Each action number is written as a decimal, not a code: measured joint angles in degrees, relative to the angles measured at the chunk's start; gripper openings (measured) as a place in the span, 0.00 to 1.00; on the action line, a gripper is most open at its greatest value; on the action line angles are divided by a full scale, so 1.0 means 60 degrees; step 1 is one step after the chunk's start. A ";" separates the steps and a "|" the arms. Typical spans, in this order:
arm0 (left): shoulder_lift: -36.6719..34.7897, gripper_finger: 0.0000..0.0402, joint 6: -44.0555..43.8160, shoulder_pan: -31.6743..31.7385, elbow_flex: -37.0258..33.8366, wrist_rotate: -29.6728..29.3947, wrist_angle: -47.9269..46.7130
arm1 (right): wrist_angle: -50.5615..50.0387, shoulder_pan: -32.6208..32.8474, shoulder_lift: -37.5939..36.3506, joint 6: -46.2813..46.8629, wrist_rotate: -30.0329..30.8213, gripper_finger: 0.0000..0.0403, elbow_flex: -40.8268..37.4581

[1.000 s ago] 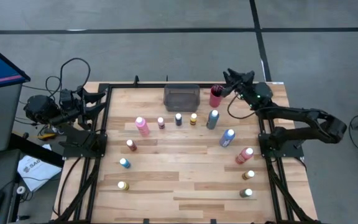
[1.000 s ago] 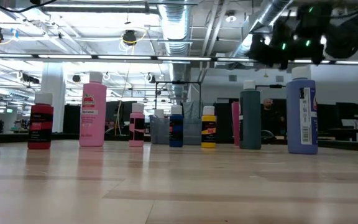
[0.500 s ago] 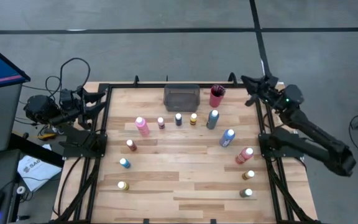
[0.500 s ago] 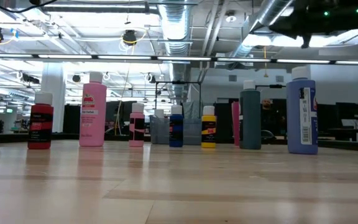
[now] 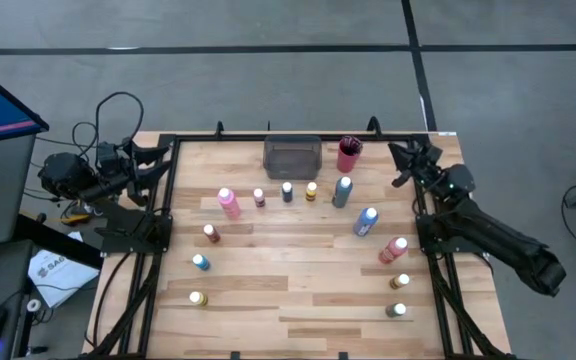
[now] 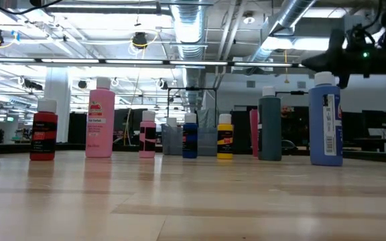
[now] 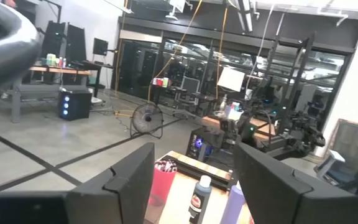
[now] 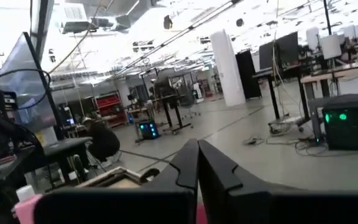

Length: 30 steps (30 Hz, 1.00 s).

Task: Pick & Place Paint Supplies
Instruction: Put the pink paint bottle into the gray bin

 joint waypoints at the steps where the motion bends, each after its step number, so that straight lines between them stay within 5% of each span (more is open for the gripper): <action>1: 0.0000 0.52 -0.0001 0.0000 -0.0002 -0.0022 -0.0003 | -0.0026 0.0000 -0.0018 0.0008 0.0006 0.00 -0.0131; 17: 0.1411 0.43 0.0021 0.0000 -0.0002 -0.0016 -0.0049 | -0.3924 0.0007 -0.0013 -0.0538 0.0006 0.02 -0.0139; 30: 0.2432 0.48 -0.0077 0.0000 -0.0005 -0.0122 -0.0023 | -0.4126 0.0011 -0.0015 -0.0074 0.0002 0.02 -0.0146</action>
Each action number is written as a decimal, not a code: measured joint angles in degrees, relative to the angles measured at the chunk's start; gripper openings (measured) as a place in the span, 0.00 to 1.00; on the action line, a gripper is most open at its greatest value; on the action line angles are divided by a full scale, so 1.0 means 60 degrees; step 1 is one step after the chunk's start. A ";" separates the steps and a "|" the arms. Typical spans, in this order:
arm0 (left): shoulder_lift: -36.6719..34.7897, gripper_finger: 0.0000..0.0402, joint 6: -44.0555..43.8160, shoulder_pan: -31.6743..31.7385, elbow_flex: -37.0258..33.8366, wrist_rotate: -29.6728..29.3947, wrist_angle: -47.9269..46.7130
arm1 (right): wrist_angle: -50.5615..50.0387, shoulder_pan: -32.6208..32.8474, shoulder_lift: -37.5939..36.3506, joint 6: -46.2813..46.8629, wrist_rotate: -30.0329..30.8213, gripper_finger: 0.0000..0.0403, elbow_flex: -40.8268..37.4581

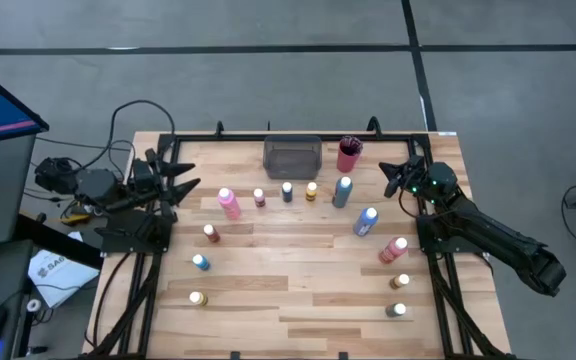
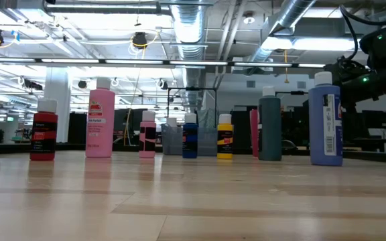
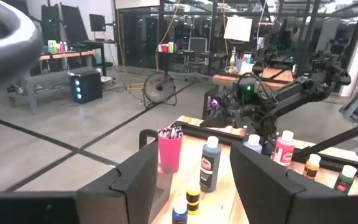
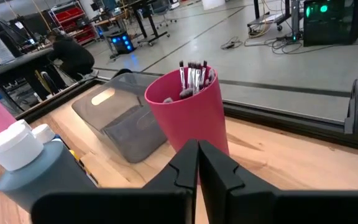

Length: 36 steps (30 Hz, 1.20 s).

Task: Pick & Place Paint Supplies
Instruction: Put the pink paint bottle into the gray bin

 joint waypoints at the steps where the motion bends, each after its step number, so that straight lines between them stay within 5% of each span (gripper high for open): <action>1: 0.0005 0.49 -0.0125 0.0000 0.0000 0.0000 0.0004 | 0.0001 -0.0003 0.0000 0.0000 0.0000 0.02 0.0000; 15: 0.0570 0.52 -0.0402 0.0000 0.0011 0.0453 -0.0002 | -0.0001 0.0000 0.0000 0.0000 0.0000 0.02 -0.0004; 24: 0.2364 0.52 0.0239 0.0661 0.1345 0.0589 -0.0666 | -0.0002 0.0000 0.0000 0.0000 -0.0004 0.02 -0.0007; 29: 0.3962 0.52 0.0154 0.2107 0.2567 0.1896 -0.2251 | 0.0001 -0.0003 0.0000 0.0000 -0.0004 0.02 -0.0011; 36: 0.5701 0.52 0.0454 0.4458 0.2930 0.4951 -0.3184 | 0.0001 -0.0003 0.0000 0.0000 -0.0004 0.02 -0.0011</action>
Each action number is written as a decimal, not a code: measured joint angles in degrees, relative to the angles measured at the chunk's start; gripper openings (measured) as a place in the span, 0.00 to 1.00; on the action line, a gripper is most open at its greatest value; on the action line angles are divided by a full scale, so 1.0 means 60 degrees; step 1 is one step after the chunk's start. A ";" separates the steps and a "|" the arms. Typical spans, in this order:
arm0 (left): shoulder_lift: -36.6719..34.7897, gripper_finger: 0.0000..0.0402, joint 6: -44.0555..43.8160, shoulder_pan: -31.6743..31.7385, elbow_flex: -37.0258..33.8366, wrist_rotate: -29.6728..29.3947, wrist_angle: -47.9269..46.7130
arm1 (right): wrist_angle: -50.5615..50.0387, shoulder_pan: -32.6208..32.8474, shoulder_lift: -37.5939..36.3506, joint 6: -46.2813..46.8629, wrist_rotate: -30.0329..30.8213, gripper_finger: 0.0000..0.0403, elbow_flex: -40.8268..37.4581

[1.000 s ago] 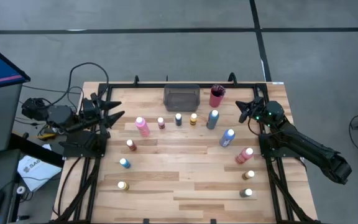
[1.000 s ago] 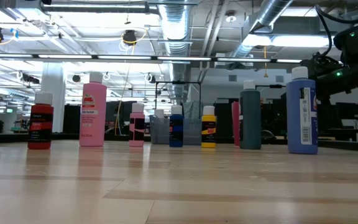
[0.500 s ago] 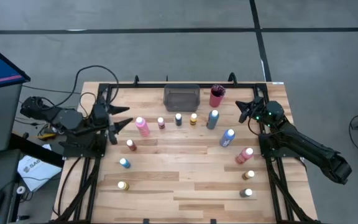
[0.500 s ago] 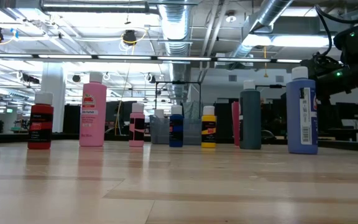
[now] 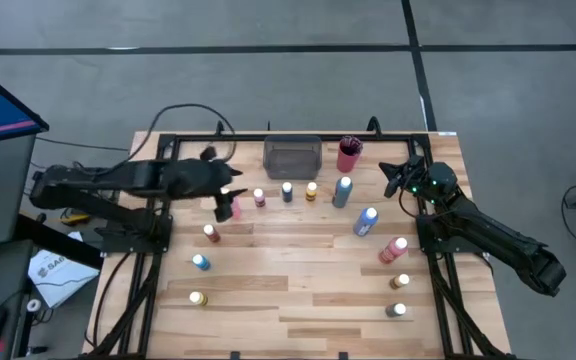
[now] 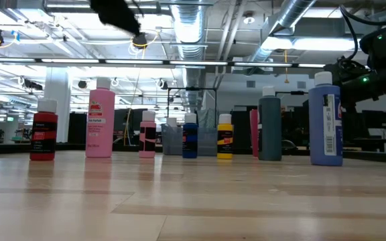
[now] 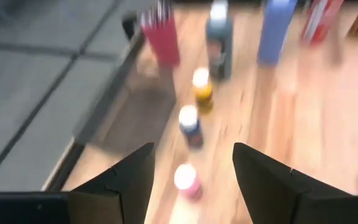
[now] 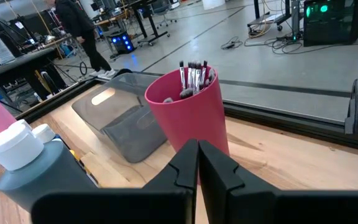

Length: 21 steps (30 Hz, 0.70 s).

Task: Pick & Place Paint Supplies
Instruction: Put the pink paint bottle into the gray bin

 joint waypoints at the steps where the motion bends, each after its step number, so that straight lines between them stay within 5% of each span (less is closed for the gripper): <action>1: 0.0104 0.52 0.0100 0.0194 -0.0001 0.0110 -0.0240 | 0.0000 0.0004 0.0000 0.0000 0.0000 0.02 0.0000; 10: -0.1275 0.56 0.0386 0.0486 -0.0083 0.0721 -0.0662 | 0.0000 0.0002 0.0000 0.0000 -0.0002 0.02 -0.0002; 21: -0.2594 0.72 -0.0032 0.0828 -0.2301 0.0379 0.0291 | 0.0000 0.0001 0.0000 0.0000 -0.0001 0.02 -0.0004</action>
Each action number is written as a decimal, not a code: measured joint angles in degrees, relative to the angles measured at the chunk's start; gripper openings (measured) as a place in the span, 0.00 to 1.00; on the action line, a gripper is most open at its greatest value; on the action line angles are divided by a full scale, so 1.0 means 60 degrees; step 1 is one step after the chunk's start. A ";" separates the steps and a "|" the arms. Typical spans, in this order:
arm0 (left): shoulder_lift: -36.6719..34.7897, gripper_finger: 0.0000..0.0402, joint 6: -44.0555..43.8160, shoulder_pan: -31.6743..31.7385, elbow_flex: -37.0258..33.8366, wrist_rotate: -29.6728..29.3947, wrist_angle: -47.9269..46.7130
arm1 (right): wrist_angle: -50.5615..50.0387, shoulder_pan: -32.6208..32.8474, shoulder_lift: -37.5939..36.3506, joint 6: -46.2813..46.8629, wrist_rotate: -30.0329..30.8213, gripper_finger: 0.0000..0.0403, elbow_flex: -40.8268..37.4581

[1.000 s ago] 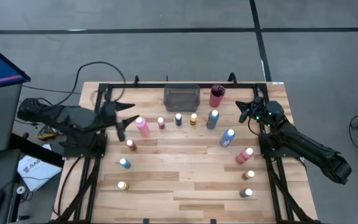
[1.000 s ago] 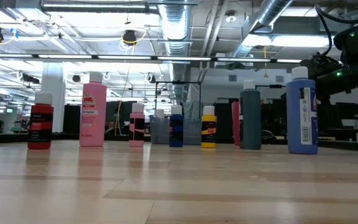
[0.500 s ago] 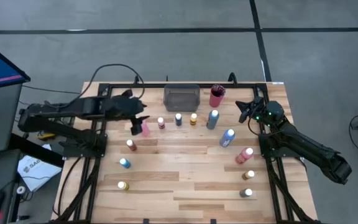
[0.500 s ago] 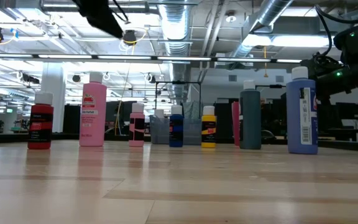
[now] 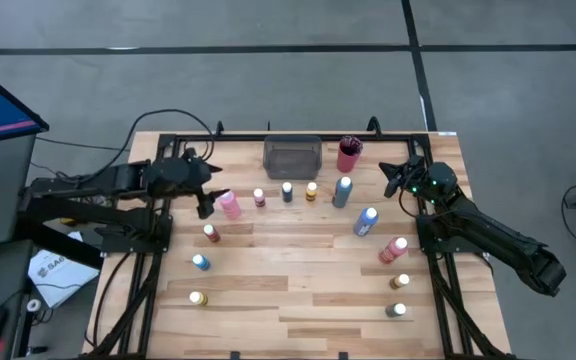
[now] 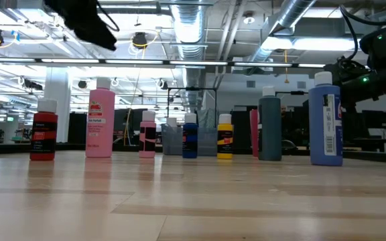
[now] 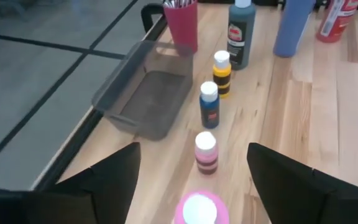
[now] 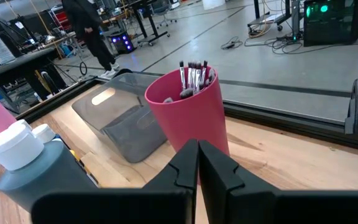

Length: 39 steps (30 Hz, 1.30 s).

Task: Pick & Place Paint Supplies
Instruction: Put the pink paint bottle into the gray bin

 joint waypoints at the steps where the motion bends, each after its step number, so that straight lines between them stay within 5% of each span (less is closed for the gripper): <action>1: -0.0085 0.73 -0.0068 0.0000 -0.0175 0.0003 0.0071 | 0.0000 0.0002 0.0000 0.0000 0.0001 0.02 0.0000; 22: -0.0256 0.69 -0.0924 0.0000 -0.2754 -0.0222 0.1482 | 0.0000 0.0002 0.0000 0.0000 0.0000 0.02 0.0000; 39: -0.0035 0.23 -0.0828 0.0000 -0.2783 0.0111 0.1825 | 0.0000 0.0002 0.0000 0.0000 -0.0003 0.02 0.0000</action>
